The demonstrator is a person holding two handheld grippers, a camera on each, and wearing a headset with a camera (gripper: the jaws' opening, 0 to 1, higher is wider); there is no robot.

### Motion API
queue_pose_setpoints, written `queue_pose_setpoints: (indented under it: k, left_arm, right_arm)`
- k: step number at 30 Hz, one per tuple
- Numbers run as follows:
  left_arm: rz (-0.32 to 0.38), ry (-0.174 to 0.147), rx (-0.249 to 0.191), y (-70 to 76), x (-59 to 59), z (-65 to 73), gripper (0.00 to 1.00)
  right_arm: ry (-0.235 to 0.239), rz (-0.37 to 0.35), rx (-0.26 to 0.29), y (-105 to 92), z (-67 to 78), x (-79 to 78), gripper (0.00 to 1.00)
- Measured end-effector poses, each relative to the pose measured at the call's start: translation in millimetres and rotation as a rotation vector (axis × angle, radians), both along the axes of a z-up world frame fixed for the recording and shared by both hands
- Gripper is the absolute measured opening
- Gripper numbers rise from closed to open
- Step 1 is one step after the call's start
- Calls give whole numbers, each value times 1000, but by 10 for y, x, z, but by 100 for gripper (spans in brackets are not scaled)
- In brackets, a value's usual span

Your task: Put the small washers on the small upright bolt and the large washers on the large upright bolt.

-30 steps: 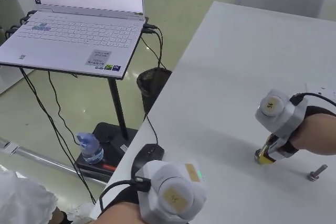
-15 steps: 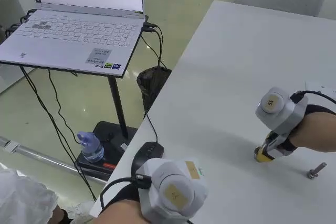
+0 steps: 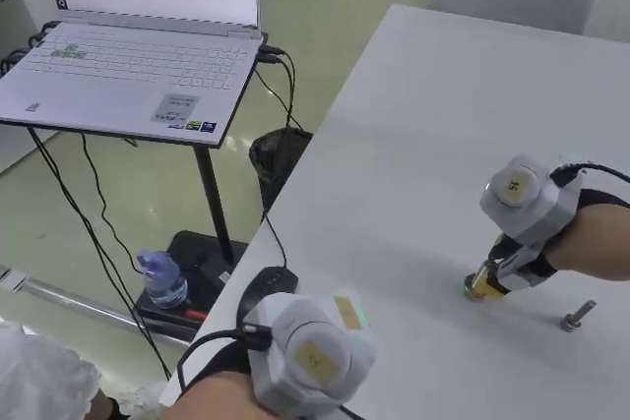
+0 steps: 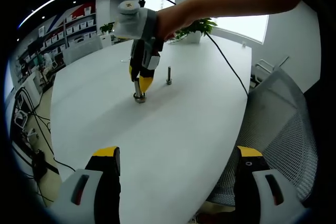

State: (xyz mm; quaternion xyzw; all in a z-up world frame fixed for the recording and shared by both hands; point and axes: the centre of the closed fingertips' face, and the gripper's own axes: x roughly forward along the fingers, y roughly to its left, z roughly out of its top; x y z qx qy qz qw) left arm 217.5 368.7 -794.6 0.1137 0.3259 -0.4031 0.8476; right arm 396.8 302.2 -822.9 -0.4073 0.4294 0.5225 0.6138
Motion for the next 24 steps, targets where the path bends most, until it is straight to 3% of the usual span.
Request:
queue_pose_setpoints:
  k: [12, 24]
  left_arm:
    - [15, -4, 5, -37, -4, 22, 90]
    - [42, -23, 10, -83, -8, 110, 90]
  right_arm:
    - [-43, -46, 127, -298, 463, -138, 39]
    - [-99, -139, 228, -937, 959, -343, 39]
